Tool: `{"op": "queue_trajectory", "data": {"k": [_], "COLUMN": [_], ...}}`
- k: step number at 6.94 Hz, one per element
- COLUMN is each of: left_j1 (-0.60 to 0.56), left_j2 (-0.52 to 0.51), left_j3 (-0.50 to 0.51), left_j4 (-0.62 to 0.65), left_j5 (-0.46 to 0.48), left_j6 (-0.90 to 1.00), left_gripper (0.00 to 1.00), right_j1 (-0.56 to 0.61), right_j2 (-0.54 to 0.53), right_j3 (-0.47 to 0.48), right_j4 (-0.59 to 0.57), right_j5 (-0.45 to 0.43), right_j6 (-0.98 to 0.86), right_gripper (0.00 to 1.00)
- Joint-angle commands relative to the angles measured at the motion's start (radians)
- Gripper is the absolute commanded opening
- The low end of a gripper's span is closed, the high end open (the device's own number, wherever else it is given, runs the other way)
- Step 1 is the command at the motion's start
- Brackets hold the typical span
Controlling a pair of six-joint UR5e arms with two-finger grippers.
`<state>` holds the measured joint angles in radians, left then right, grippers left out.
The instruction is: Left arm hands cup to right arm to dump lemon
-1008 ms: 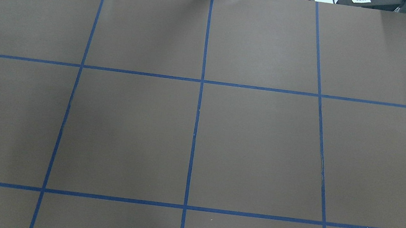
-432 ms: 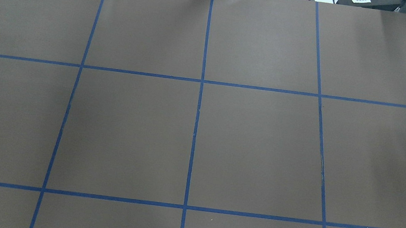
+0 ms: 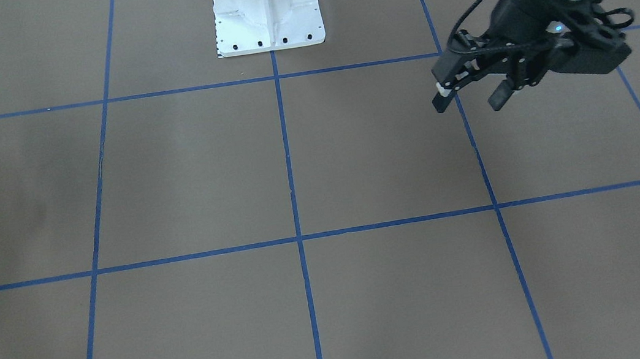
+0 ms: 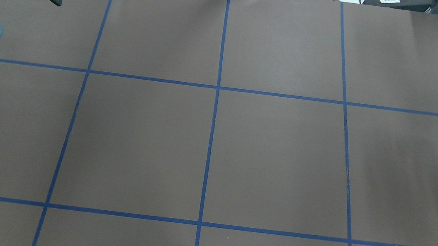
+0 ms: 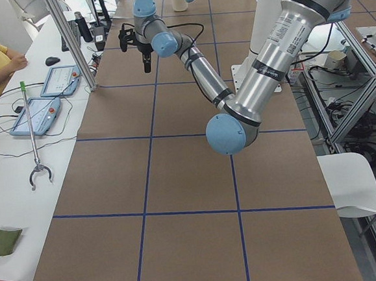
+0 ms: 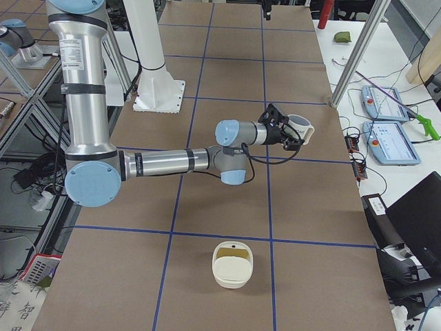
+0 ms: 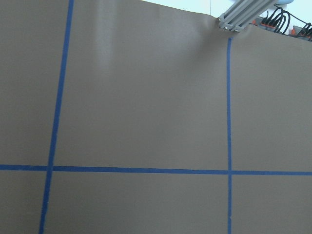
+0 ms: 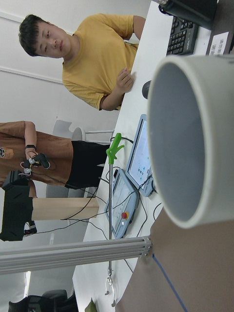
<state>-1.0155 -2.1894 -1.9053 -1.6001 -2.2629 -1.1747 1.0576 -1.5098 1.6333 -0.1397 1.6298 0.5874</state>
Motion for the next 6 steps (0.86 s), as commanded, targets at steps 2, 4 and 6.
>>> {"op": "queue_trajectory", "data": {"k": [2, 4, 6], "left_j1": [0.095, 0.115, 0.121], "left_j2": [-0.117, -0.211, -0.221], "left_j3": [0.028, 0.086, 0.109], "left_j4": [-0.001, -0.004, -0.035], "left_j5": [0.077, 0.077, 0.078], "left_j6": [-0.250, -0.386, -0.411], "left_gripper": [1.00, 1.00, 1.00], "right_j1": [-0.252, -0.438, -0.557], "right_j2": [0.135, 0.270, 0.383], "right_j3": [0.060, 0.054, 0.050], "right_j4": [-0.183, -0.297, -0.443], "right_j5": [-0.322, -0.570, -0.753], "right_j6": [-0.001, -0.004, -0.180], "right_gripper": [0.00, 0.00, 0.00]}}
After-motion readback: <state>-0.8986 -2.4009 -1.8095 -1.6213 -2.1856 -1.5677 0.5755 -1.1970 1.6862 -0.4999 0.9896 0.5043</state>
